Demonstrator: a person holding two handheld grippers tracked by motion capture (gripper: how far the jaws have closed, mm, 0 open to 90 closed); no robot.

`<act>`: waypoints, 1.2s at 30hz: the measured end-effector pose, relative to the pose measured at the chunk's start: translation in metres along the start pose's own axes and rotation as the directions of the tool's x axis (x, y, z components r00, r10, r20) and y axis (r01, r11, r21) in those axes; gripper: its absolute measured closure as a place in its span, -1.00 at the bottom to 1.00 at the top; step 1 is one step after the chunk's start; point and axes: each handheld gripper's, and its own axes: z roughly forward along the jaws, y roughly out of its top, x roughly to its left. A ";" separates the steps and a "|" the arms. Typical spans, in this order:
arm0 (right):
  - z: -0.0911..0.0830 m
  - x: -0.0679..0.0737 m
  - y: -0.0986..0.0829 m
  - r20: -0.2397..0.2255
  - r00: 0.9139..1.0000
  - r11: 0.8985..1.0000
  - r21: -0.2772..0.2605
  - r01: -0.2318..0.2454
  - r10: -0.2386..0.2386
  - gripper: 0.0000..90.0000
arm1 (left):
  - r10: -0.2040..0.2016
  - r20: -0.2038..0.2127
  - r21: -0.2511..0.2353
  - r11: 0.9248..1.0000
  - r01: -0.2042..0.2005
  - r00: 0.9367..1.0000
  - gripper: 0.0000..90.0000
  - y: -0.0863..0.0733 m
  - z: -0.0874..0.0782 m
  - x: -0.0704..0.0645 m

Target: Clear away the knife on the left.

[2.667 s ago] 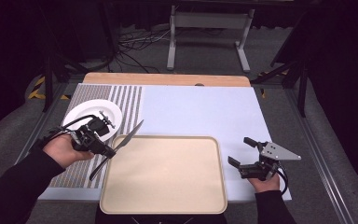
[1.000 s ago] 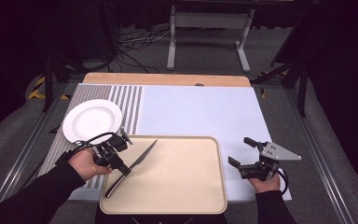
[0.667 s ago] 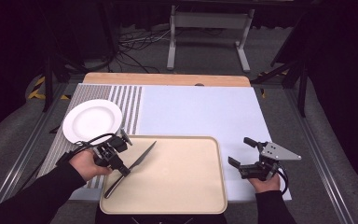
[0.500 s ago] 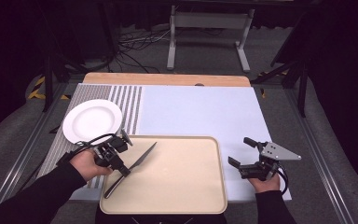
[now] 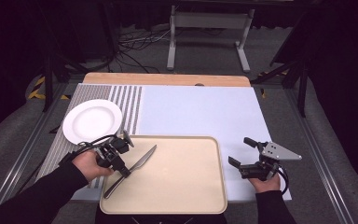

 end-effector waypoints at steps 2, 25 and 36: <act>0.000 0.000 0.000 -0.001 1.000 1.000 -0.001 -0.002 0.002 -0.95 | 0.005 0.000 0.000 1.000 -0.005 1.000 0.74 0.000 0.000 0.000; 0.000 0.000 0.000 -0.004 1.000 1.000 -0.004 0.002 -0.002 -0.95 | 0.268 -0.074 -0.268 0.923 -0.278 0.961 -0.15 0.014 -0.026 -0.018; -0.001 0.000 0.000 -0.004 1.000 1.000 -0.005 0.001 -0.001 -0.95 | 0.408 -0.160 -0.301 0.847 -0.438 0.899 0.01 0.039 -0.013 -0.028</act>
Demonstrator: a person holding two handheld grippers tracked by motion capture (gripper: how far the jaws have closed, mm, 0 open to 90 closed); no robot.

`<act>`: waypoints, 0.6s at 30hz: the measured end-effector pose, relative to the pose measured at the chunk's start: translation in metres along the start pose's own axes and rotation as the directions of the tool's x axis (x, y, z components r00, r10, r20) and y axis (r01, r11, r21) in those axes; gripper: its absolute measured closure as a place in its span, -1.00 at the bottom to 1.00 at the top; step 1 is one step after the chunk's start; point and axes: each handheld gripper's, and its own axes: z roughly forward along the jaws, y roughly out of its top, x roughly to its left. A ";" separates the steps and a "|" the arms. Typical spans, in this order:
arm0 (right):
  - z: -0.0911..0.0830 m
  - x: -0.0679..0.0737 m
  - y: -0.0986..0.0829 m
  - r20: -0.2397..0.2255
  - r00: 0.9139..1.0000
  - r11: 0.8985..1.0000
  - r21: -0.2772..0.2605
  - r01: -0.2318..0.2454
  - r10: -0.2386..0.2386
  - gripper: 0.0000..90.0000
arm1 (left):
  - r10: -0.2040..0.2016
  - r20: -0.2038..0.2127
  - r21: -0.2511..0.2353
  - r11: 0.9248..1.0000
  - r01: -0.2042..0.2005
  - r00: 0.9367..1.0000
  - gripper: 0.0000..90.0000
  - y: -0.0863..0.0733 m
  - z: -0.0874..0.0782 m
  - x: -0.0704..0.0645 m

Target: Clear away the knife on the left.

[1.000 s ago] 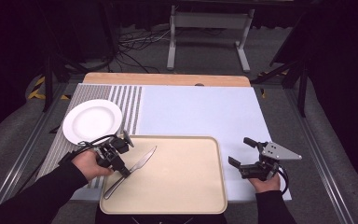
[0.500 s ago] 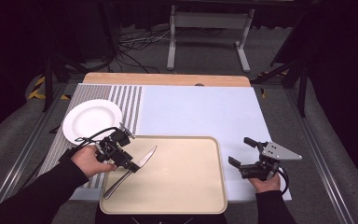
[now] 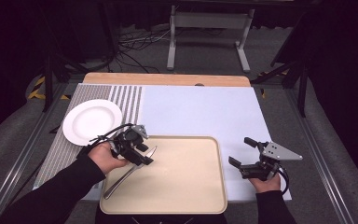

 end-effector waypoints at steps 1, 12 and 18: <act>0.000 0.000 0.000 -0.001 1.000 1.000 0.000 0.000 0.000 -0.95 | 0.017 -0.003 0.004 1.000 -0.017 1.000 0.08 0.001 0.002 0.000; 0.000 0.000 0.000 -0.005 1.000 1.000 0.001 0.000 0.000 -0.95 | 0.101 -0.046 0.065 0.993 -0.098 0.994 1.00 0.005 0.024 0.001; 0.000 0.000 0.000 -0.006 1.000 1.000 0.001 -0.001 0.001 -0.95 | 0.107 -0.064 0.088 0.991 -0.101 0.992 1.00 0.005 0.031 0.000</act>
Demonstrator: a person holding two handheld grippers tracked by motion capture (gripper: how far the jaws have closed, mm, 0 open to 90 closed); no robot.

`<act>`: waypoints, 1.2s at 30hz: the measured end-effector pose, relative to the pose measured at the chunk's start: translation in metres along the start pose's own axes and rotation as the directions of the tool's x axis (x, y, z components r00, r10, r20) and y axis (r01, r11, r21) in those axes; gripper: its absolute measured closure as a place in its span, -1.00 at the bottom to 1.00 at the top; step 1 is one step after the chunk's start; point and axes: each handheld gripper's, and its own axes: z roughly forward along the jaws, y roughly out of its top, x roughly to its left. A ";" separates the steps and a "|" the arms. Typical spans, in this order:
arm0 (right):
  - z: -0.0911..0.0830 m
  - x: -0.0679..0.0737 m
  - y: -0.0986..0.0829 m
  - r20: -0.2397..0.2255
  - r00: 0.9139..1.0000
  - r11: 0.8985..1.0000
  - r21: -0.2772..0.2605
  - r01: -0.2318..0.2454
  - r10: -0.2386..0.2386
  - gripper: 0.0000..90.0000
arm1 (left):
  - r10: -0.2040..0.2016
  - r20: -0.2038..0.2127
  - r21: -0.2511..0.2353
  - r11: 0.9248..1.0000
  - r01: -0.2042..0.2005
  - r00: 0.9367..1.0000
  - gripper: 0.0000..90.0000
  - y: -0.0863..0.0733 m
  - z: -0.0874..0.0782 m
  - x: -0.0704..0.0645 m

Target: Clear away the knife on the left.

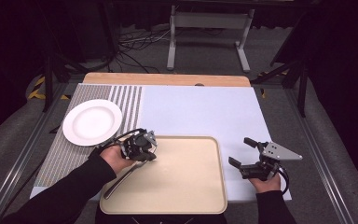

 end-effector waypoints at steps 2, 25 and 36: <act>0.000 0.000 0.000 0.000 1.000 1.000 0.000 0.001 -0.001 -0.95 | 0.000 0.001 0.005 1.000 0.000 1.000 1.00 0.000 0.002 0.000; 0.001 0.000 0.000 -0.007 1.000 1.000 0.008 -0.001 0.001 -0.94 | 0.048 -0.018 0.047 0.998 -0.048 0.999 1.00 -0.007 -0.001 0.005; 0.001 -0.001 0.000 -0.010 1.000 1.000 0.007 -0.004 0.004 -0.94 | 0.044 -0.030 0.058 0.997 -0.042 0.999 1.00 -0.018 -0.007 0.010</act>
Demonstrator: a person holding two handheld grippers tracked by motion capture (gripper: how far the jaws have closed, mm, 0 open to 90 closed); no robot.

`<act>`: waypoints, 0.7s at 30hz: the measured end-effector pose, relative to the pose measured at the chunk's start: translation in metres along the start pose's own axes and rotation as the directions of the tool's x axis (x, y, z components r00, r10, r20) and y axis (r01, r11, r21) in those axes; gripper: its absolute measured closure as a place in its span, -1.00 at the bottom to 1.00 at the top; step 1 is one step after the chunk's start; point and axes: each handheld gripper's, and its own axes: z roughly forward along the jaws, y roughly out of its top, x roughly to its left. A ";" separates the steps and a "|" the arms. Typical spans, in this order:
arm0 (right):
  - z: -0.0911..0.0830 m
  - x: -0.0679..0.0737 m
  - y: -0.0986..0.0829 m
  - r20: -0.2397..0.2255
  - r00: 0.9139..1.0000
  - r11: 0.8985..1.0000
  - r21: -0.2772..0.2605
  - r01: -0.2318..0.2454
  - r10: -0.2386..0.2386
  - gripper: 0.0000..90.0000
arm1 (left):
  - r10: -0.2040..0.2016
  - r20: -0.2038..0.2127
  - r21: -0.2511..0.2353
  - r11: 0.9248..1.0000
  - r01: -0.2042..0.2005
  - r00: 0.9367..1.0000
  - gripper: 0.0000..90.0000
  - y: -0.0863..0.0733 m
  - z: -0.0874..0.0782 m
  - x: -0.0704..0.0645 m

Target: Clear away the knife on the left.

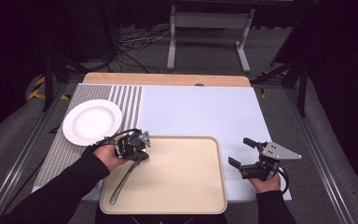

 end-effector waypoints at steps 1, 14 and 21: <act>0.000 0.000 0.000 0.000 1.000 1.000 0.001 0.000 0.000 -0.94 | -0.006 0.000 -0.002 1.000 0.006 1.000 1.00 -0.001 0.000 0.000; 0.001 0.000 0.000 0.001 1.000 1.000 0.006 -0.003 0.003 -0.94 | -0.009 -0.020 0.007 1.000 0.009 1.000 1.00 -0.015 -0.006 0.004; 0.001 0.000 0.000 0.001 1.000 1.000 0.006 -0.003 0.003 -0.94 | -0.015 -0.023 0.008 1.000 0.015 1.000 1.00 -0.018 -0.007 0.004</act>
